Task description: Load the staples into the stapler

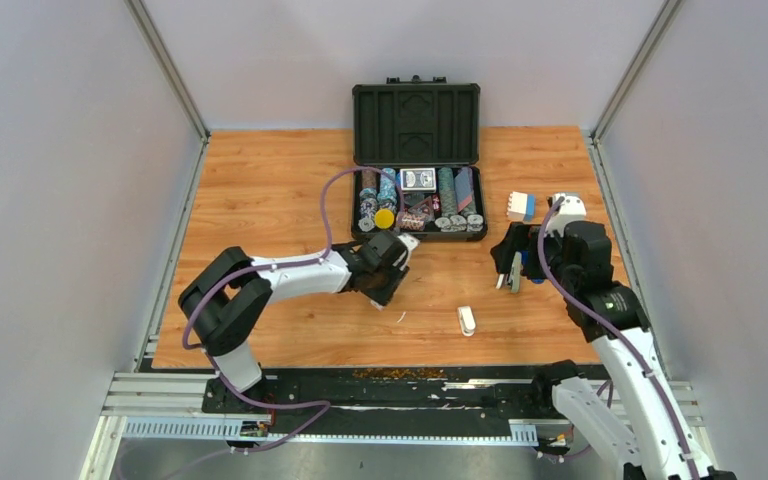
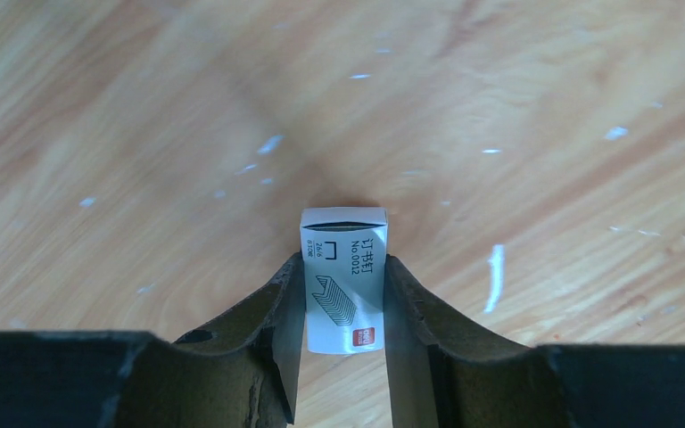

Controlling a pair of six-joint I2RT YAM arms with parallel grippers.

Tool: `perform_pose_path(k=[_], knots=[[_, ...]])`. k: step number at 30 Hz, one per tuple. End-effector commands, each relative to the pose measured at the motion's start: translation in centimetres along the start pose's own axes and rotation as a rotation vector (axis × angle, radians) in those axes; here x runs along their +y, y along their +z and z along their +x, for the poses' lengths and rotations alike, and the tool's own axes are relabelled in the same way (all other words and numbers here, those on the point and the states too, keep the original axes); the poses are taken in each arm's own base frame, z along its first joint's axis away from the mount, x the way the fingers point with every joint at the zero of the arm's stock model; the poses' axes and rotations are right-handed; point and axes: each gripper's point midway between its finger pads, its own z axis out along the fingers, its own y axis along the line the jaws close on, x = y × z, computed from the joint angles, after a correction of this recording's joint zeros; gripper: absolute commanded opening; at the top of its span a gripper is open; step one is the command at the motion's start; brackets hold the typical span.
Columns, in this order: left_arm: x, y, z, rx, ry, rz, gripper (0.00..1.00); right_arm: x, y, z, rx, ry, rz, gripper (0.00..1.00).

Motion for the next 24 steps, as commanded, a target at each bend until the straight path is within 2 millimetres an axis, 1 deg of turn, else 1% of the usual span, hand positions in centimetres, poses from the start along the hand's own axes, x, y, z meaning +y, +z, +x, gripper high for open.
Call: perform_pose_path(k=[1,2,4,7,8,11,12,13,16,17,21,23,24], knots=[[-3.4,0.3,-2.0,-0.062,0.222,0.071,0.41,2.5,1.2,1.4,0.044,0.136,-0.121,1.0],[-4.0,0.5,-2.1,-0.063,0.254,0.085,0.41,3.0,1.6,1.2,0.019,0.174,-0.148,1.0],[-4.8,1.0,-2.0,-0.06,0.296,0.11,0.42,4.3,2.3,2.2,0.005,0.206,-0.241,1.0],[-4.8,1.3,-1.8,-0.05,0.327,0.113,0.46,5.4,3.2,4.0,-0.007,0.267,-0.334,1.0],[-4.7,1.2,-1.9,-0.055,0.328,0.103,0.49,5.7,3.5,4.8,0.007,0.282,-0.357,1.0],[-4.1,0.3,-2.0,-0.086,0.314,0.08,0.62,6.7,4.1,6.0,0.043,0.286,-0.435,0.97],[-4.2,-0.3,-2.2,-0.111,0.306,0.084,0.64,7.0,4.4,6.4,0.062,0.289,-0.451,0.96],[-4.2,-0.6,-2.1,-0.119,0.3,0.087,0.66,7.3,4.6,6.7,0.083,0.291,-0.473,0.95],[-4.2,-1.2,-1.5,-0.144,0.289,0.098,0.67,8.3,5.3,7.6,0.144,0.309,-0.542,0.93],[-4.2,-1.3,-1.2,-0.149,0.289,0.102,0.67,8.7,5.6,7.5,0.145,0.315,-0.572,0.92],[-4.2,-0.9,-0.1,-0.16,0.292,0.109,0.66,9.8,6.7,8.3,0.199,0.341,-0.642,0.88],[-4.3,-0.6,0.0,-0.171,0.291,0.115,0.66,10.1,7.7,9.1,0.236,0.339,-0.651,0.85],[-4.4,-0.6,-0.2,-0.178,0.292,0.116,0.65,10.4,7.9,9.2,0.245,0.336,-0.66,0.84]])
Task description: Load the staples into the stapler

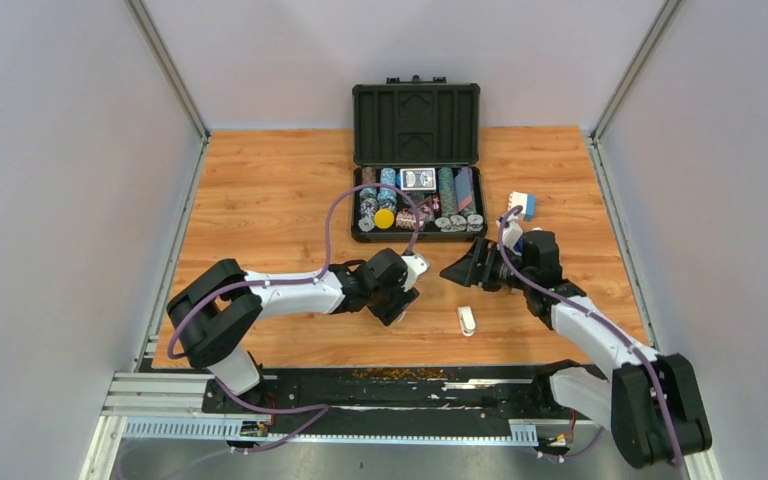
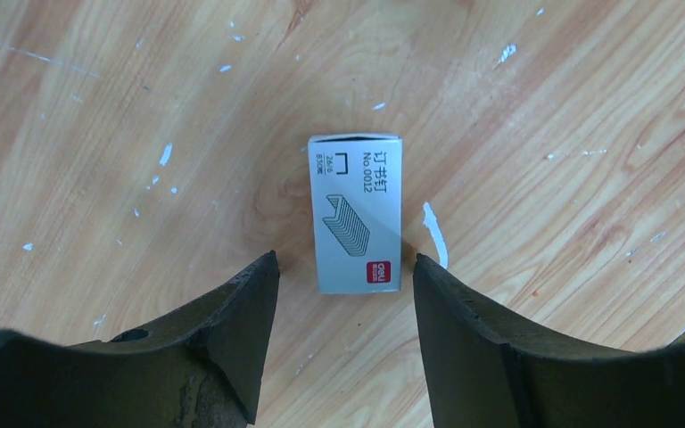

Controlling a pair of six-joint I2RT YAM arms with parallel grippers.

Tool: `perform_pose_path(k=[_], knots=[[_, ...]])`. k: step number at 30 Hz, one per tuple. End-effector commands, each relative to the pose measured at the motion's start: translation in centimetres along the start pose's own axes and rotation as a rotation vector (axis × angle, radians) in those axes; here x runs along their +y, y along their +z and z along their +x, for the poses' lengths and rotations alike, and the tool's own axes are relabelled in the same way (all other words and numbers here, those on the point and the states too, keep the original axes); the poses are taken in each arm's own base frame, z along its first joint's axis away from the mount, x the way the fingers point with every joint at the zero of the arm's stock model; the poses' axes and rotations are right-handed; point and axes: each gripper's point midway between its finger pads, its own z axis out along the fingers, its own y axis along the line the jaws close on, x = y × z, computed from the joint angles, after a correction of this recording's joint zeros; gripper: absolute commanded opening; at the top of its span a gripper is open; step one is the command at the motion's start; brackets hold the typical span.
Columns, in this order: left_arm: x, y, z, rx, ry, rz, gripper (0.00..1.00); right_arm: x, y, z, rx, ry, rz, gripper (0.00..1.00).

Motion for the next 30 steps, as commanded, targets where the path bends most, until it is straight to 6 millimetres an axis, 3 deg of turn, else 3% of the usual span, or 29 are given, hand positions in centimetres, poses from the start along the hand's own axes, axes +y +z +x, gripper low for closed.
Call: perform_pose_path(k=[1,12,19,30], knots=[[-0.3,-0.1,-2.0,-0.099,0.002,0.009,0.64,2.1,1.7,-0.5,0.02,-0.041,-0.137,0.83],[-1.0,0.8,-2.0,-0.111,0.008,0.046,0.48,2.4,6.6,2.2,0.177,0.005,-0.239,0.72],[-1.5,0.9,-1.9,-0.119,0.017,0.075,0.45,3.1,9.2,3.8,0.257,0.017,-0.296,0.66],[-1.5,0.8,-2.2,-0.142,0.028,0.081,0.45,3.4,10.0,5.9,0.337,0.038,-0.343,0.61]])
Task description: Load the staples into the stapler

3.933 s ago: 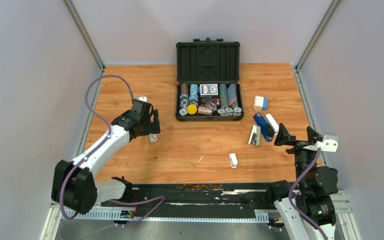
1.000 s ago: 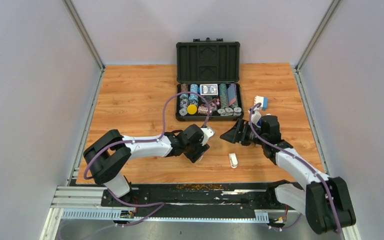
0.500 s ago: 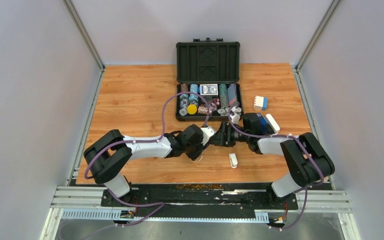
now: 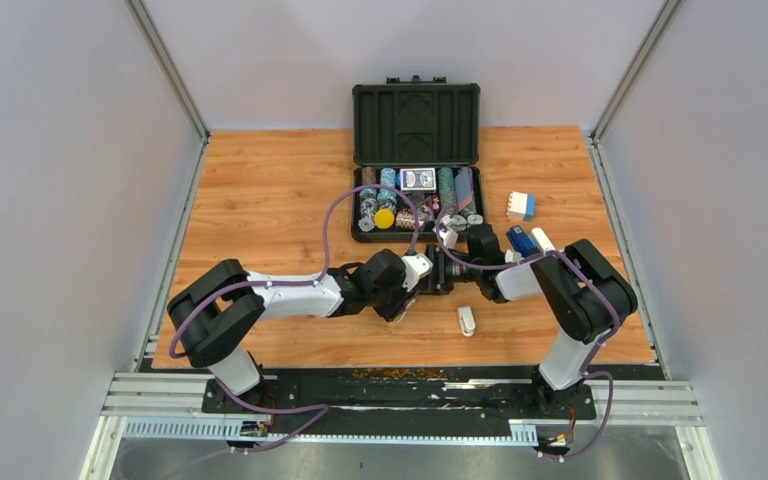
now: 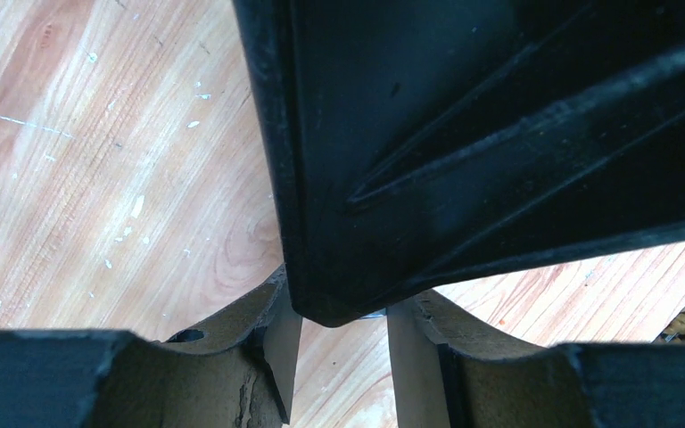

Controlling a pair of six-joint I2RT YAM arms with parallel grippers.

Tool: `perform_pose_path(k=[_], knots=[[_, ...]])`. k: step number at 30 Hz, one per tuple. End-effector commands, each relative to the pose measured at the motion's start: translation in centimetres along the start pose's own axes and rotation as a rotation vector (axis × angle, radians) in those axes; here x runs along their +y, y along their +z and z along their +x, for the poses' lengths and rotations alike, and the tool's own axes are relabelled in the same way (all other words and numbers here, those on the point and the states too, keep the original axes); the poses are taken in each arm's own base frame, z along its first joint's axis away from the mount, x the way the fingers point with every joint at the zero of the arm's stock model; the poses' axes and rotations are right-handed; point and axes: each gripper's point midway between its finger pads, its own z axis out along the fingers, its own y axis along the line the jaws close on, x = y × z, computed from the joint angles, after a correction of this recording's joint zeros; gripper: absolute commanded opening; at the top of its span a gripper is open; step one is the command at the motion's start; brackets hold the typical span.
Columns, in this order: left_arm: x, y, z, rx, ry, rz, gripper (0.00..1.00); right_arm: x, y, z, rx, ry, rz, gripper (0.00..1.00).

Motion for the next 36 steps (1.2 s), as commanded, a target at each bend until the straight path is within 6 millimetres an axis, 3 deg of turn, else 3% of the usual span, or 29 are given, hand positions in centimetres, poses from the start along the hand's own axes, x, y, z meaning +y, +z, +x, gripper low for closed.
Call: perform_pose_path(k=[1,9,22,27,36], knots=[[-0.3,0.0,-0.5,-0.031,0.026,0.012,0.45,1.7,0.4,-0.5,0.012,-0.065,-0.075,0.61],[-0.4,-0.4,-1.4,-0.097,0.039,0.021,0.41,1.8,0.9,1.3,0.084,-0.045,-0.099,0.59],[-2.1,-0.6,-3.0,-0.204,0.078,0.073,0.43,3.4,1.1,2.3,0.141,-0.047,-0.177,0.59],[-1.4,-1.3,-2.8,-0.205,0.075,0.031,0.49,2.7,0.9,2.5,0.138,-0.055,-0.14,0.59],[-0.4,-3.1,-1.0,-0.162,0.0,-0.028,0.72,1.5,0.3,1.9,0.12,-0.071,-0.079,0.59]])
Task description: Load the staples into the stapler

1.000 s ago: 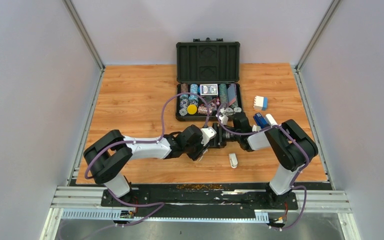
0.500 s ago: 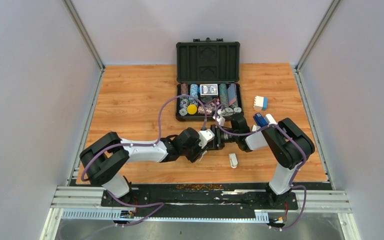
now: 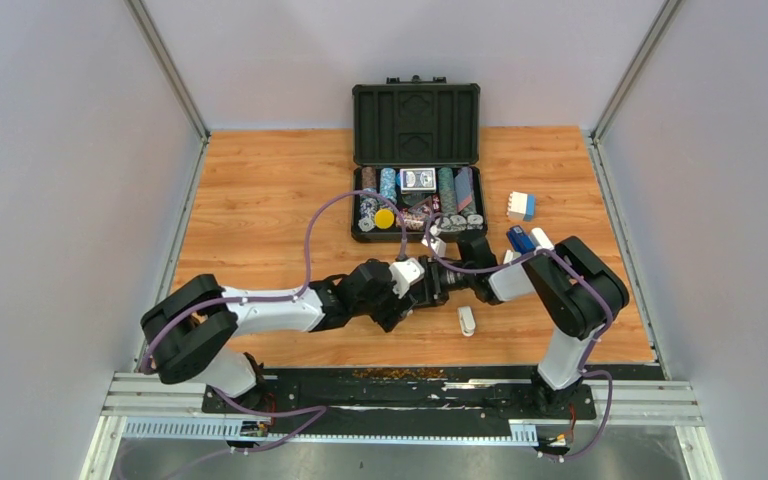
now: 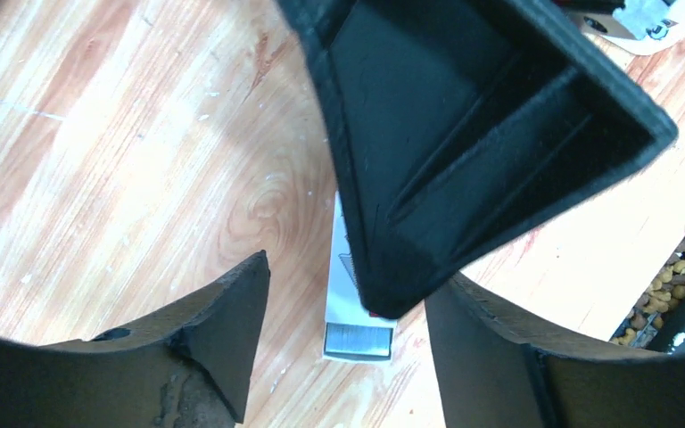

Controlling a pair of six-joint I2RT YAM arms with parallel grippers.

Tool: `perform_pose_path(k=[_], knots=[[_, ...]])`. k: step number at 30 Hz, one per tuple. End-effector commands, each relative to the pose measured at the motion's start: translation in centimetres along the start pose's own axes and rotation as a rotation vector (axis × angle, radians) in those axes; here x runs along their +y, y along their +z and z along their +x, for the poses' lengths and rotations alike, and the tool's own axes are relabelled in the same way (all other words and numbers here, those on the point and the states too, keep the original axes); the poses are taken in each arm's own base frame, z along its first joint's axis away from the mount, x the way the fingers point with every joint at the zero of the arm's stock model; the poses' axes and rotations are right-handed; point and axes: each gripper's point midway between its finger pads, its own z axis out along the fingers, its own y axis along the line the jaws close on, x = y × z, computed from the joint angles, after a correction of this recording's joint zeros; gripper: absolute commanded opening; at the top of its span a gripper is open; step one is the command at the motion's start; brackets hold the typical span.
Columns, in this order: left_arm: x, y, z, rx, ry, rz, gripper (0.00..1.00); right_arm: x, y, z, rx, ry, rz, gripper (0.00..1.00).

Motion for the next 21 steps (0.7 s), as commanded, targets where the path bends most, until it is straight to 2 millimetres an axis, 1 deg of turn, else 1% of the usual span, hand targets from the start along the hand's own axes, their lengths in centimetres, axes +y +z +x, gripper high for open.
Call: perform_pose_path(k=[1,4,8,11,12,14,21], knots=[[0.3,-1.6,-0.6,-0.024,-0.047,-0.036,0.73,0.6,-0.8,-1.4,-0.028,-0.085,-0.005,0.59],[0.5,-2.3,0.2,-0.006,-0.07,-0.053,0.73,0.5,-1.2,-1.6,-0.036,-0.095,0.009,0.59],[0.6,-2.7,1.4,0.015,-0.074,-0.059,0.72,0.6,-1.4,-1.7,-0.042,-0.111,0.018,0.58],[0.4,-2.6,1.9,0.031,-0.069,-0.047,0.7,0.4,-1.4,-1.7,-0.04,-0.108,0.021,0.54],[0.4,-2.7,2.7,0.06,-0.066,-0.047,0.69,0.3,-1.4,-1.7,-0.04,-0.107,0.022,0.52],[0.3,-2.7,3.2,0.079,-0.054,-0.048,0.67,0.3,-1.4,-1.6,-0.039,-0.104,0.02,0.48],[-0.3,-2.3,3.8,0.107,-0.026,-0.025,0.6,-0.1,-1.4,-1.4,-0.035,-0.11,0.031,0.41]])
